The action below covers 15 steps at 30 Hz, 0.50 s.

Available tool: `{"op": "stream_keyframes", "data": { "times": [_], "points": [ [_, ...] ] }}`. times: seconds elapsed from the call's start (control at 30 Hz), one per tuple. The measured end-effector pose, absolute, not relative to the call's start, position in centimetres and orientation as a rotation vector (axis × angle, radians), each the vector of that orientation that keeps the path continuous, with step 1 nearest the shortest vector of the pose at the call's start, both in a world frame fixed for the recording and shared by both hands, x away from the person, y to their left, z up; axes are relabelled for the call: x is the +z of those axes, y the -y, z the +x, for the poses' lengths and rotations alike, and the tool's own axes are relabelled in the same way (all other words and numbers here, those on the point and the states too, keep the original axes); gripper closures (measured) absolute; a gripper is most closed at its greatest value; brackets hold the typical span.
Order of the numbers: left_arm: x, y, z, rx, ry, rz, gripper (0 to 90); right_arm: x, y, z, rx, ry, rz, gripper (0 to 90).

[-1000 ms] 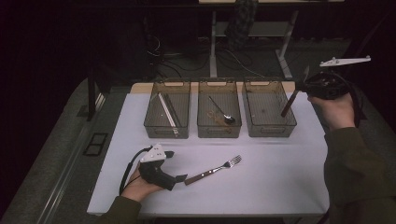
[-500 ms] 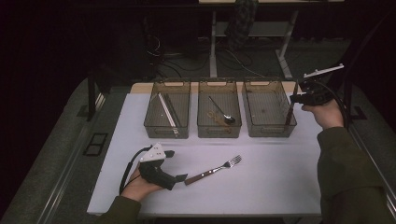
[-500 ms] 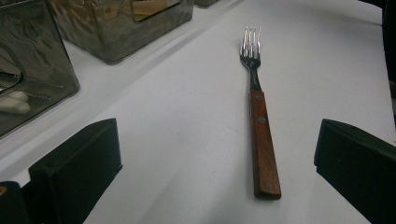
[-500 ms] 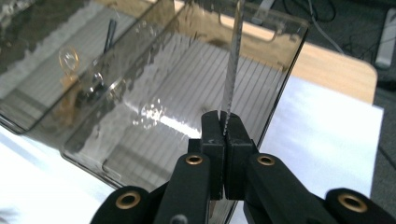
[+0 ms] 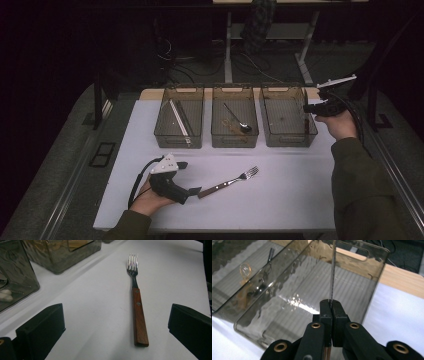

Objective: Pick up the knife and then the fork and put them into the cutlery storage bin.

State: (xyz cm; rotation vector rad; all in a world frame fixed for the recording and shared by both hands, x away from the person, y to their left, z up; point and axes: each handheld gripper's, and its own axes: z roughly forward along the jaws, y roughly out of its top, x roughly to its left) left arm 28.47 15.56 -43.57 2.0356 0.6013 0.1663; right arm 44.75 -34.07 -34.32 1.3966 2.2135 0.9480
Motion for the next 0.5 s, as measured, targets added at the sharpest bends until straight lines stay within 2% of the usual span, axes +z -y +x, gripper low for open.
{"op": "stream_keyframes", "data": {
  "times": [0.3,0.5],
  "points": [
    [-43.6,-15.6,28.5,0.155,-0.600,2.041,0.0,-36.4,32.6,46.6,0.971,-2.205,1.412,86.8],
    [-43.6,-15.6,28.5,0.152,-0.600,2.039,0.0,-37.7,32.1,46.7,0.965,-2.216,1.447,66.6]
  ]
}}
